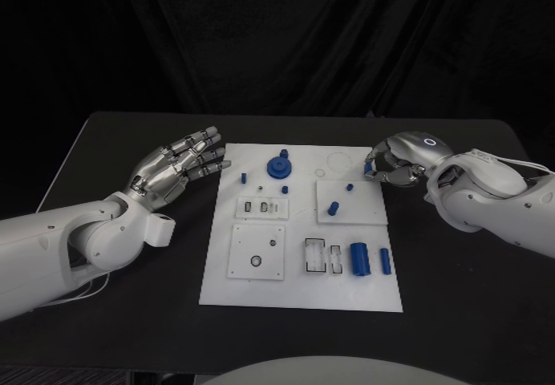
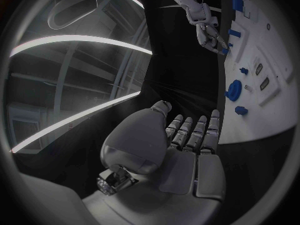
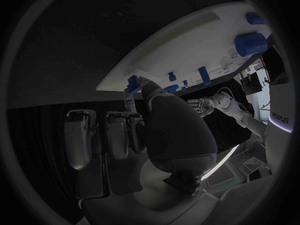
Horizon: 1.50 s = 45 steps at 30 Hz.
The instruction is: Assemble the parts on the task board
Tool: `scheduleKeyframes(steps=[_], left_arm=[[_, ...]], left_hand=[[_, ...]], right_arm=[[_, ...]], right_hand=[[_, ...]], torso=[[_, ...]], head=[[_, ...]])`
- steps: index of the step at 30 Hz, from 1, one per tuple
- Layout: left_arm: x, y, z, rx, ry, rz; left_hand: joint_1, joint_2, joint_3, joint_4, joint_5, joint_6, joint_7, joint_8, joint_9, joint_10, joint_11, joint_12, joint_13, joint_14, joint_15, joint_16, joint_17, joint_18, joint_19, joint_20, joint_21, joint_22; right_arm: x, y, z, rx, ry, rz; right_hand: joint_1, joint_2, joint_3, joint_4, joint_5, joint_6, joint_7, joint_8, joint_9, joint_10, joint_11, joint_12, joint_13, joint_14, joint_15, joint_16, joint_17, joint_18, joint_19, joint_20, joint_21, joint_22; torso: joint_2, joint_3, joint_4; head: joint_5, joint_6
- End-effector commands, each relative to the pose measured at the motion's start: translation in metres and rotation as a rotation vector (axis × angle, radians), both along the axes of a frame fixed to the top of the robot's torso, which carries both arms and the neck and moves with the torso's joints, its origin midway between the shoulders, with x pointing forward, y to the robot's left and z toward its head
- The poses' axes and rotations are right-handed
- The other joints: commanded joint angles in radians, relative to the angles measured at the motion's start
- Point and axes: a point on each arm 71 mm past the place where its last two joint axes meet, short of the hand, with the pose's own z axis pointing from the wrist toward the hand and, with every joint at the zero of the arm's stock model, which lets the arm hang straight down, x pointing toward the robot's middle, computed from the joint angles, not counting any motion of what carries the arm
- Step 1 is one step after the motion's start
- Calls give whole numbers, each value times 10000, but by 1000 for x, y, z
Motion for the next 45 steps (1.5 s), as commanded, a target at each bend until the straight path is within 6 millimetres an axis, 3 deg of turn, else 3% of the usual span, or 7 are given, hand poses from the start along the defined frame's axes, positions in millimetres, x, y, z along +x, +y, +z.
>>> scheduleKeyframes(steps=[1, 14, 19, 23, 29, 33, 45], left_arm=[[-3, 2, 9, -779, -1055, 75], [-3, 0, 8, -742, -1031, 95], [-3, -2, 8, -743, -1020, 75], [-3, -2, 8, -832, -949, 104], [-2, -3, 8, -888, -900, 140], [-1, -4, 8, -908, -891, 122], [0, -5, 7, -918, -869, 84]], left_hand=[[-94, 13, 56, -24, 29, -20, 58, -9, 9, 1, -38, -33, 13, 1, 35, 41, 13, -196, 39, -17, 59, 12], [-101, 6, 67, -26, 28, 8, 60, -5, 13, 24, -37, -29, 20, 10, 35, 52, 15, -197, 51, -17, 67, 14], [-101, 6, 67, -26, 28, 8, 60, -5, 13, 24, -37, -29, 20, 10, 35, 52, 15, -197, 51, -17, 67, 14], [-118, -15, 87, -31, 25, 45, 63, 4, 18, 55, -39, -22, 29, 18, 34, 63, 17, -198, 53, -18, 69, 14], [-122, -22, 94, -33, 25, 46, 64, 5, 18, 56, -39, -21, 29, 18, 33, 64, 17, -198, 53, -18, 68, 14], [-127, -28, 101, -35, 26, 63, 65, 8, 21, 63, -39, -20, 31, 19, 33, 67, 17, -198, 56, -18, 71, 15], [-136, -35, 113, -36, 29, 60, 67, 9, 20, 62, -40, -20, 32, 15, 33, 66, 17, -198, 53, -18, 69, 14]], right_arm=[[-6, 3, 9, 564, -629, 31], [-38, 65, 51, 962, -879, 1443], [-46, 97, 46, 788, -624, 2120], [-49, 120, 39, 562, -442, 2549], [-51, 147, 26, 80, -42, 2833], [-50, 158, 17, -149, 190, 2898], [-47, 175, -1, -763, 376, 2713]], right_hand=[[133, -1, 12, -30, 78, 124, -26, 47, 48, 1043, -38, 27, 2635, 1051, -52, 26, 2635, -8, 749, -53, -23, 2394], [35, -102, -51, -25, 287, 326, -18, 135, 227, 1043, 10, 27, 2635, 1051, -1, 26, 2635, -14, 763, -7, -8, 2406], [28, -126, -47, -48, 443, 354, -29, 144, 287, 1043, -2, 27, 2635, 1051, -11, 26, 2635, -9, 756, -9, -22, 2401], [15, -131, -48, -50, 489, 364, -37, 147, 310, 1043, -7, 27, 2635, 1051, -17, 26, 2635, -13, 765, -11, -9, 2408], [-15, -147, -43, -67, 621, 358, -48, 136, 363, 1043, -22, 27, 2635, 1051, -31, 26, 2635, -7, 756, -22, -28, 2400], [-19, -148, -32, -81, 681, 350, -51, 127, 386, 1043, -28, 27, 2635, 1049, -37, 21, 2627, -3, 751, -28, -40, 2396], [-49, -171, -28, -100, 776, 311, -44, 98, 418, 1043, -28, 27, 2635, 1030, -44, -26, 2554, 10, 727, -37, -82, 2377]], torso=[[4, 2, 3], [-7, -15, -1], [-1, -9, -4], [0, -38, 44], [-2, 4, -35], [-4, -5, 10], [3, -5, 6]], head=[[54, 28], [42, 63], [77, 57], [85, 76], [211, 52], [154, 45], [228, -27]])
